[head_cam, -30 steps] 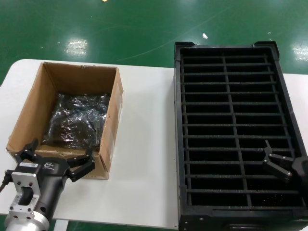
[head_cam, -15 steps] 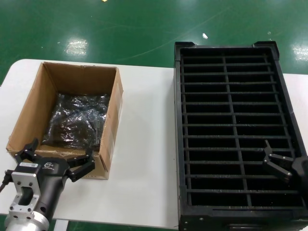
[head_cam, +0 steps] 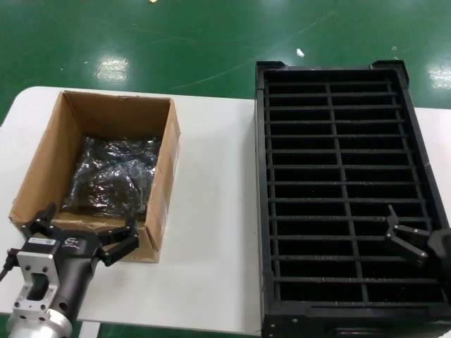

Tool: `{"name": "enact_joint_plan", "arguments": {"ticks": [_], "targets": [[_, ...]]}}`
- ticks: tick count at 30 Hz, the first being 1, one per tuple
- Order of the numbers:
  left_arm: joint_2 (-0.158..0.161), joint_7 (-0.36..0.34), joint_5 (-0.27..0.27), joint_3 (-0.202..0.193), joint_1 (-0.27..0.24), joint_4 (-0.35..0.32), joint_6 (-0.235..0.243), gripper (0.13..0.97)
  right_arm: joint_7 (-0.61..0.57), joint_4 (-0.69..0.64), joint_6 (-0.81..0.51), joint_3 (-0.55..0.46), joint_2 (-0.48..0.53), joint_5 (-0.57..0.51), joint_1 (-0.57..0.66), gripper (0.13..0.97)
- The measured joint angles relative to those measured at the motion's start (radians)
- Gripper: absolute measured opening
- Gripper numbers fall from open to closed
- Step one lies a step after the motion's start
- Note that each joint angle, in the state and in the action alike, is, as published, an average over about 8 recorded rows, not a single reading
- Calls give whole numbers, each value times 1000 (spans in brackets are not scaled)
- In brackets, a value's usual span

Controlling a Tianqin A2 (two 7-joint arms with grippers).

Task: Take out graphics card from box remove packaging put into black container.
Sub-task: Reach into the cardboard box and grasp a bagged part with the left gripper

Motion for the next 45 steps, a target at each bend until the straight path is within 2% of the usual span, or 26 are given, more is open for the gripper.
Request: {"name": "enact_joint_plan", "arguments": {"ticks": [3,7,10,14,16,18,21,24,28,33,36,38,40,45], "targets": [[-22,14,-11,12,-1,-26,-29,966,0,0,0,0,0,0,0,966],[-94,70,-59,49,-10,-89,-104,966,0,0,0,0,0,0,0,966],[-179,134,-124,90,-31,-133,-167,966,0,0,0,0,0,0,0,966],[-328,241,-250,177,-106,-151,-221,966,0,0,0,0,0,0,0,966],[-398,297,-313,230,-165,-131,-222,966,0,0,0,0,0,0,0,966],[-453,333,-345,281,-234,-89,-196,966,0,0,0,0,0,0,0,966],[-495,338,-319,345,-344,4,-115,966,0,0,0,0,0,0,0,966],[-502,280,-217,399,-457,115,-4,966,0,0,0,0,0,0,0,966],[-489,178,-61,489,-616,272,150,966,0,0,0,0,0,0,0,966],[-454,21,145,641,-812,481,318,966,0,0,0,0,0,0,0,966],[-416,-37,249,700,-906,612,390,966,0,0,0,0,0,0,0,966],[-384,-38,296,712,-954,698,429,966,0,0,0,0,0,0,0,966],[-350,-9,323,708,-995,785,465,966,0,0,0,0,0,0,0,966],[-259,144,334,672,-1086,1012,553,966,0,0,0,0,0,0,0,966]]}}
